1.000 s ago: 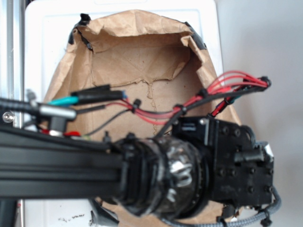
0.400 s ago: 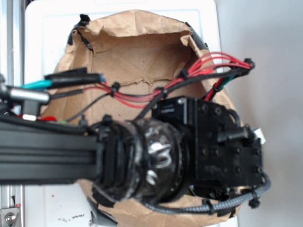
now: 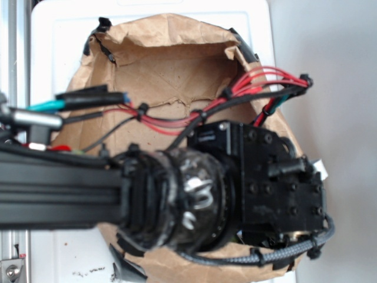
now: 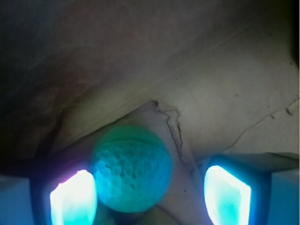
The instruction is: Grab the green ball.
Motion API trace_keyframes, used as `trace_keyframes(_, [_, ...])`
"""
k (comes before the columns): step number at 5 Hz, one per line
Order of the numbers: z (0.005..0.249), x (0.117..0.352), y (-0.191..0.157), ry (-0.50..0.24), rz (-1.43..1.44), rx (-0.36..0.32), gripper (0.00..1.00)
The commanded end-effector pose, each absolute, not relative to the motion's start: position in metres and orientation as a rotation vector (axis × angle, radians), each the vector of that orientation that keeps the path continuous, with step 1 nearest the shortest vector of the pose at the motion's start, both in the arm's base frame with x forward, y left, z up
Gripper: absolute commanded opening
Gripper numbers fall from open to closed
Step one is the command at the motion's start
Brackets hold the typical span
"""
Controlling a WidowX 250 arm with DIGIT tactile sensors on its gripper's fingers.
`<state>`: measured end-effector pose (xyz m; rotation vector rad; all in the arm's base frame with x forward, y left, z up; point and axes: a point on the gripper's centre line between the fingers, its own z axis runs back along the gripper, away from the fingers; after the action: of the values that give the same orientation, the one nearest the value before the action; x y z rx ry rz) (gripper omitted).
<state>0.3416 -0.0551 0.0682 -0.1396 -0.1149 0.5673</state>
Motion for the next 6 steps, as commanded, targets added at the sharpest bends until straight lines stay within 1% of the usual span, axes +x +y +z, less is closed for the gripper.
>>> trace_keyframes(1, [0.060, 0.355, -0.057, -0.077, 0.545, -0.175, 1.00])
trace_keyframes(2, [0.064, 0.355, -0.058, -0.083, 0.548, -0.172, 0.12])
trace_keyframes(3, [0.072, 0.350, -0.058, -0.102, 0.543, -0.168, 0.00])
trace_keyframes(4, [0.077, 0.347, -0.056, -0.121, 0.539, -0.161, 0.00])
trace_keyframes(5, [0.093, 0.342, -0.052, -0.159, 0.528, -0.155, 0.00])
trace_keyframes(6, [0.122, 0.331, -0.043, -0.211, 0.522, -0.183, 0.00])
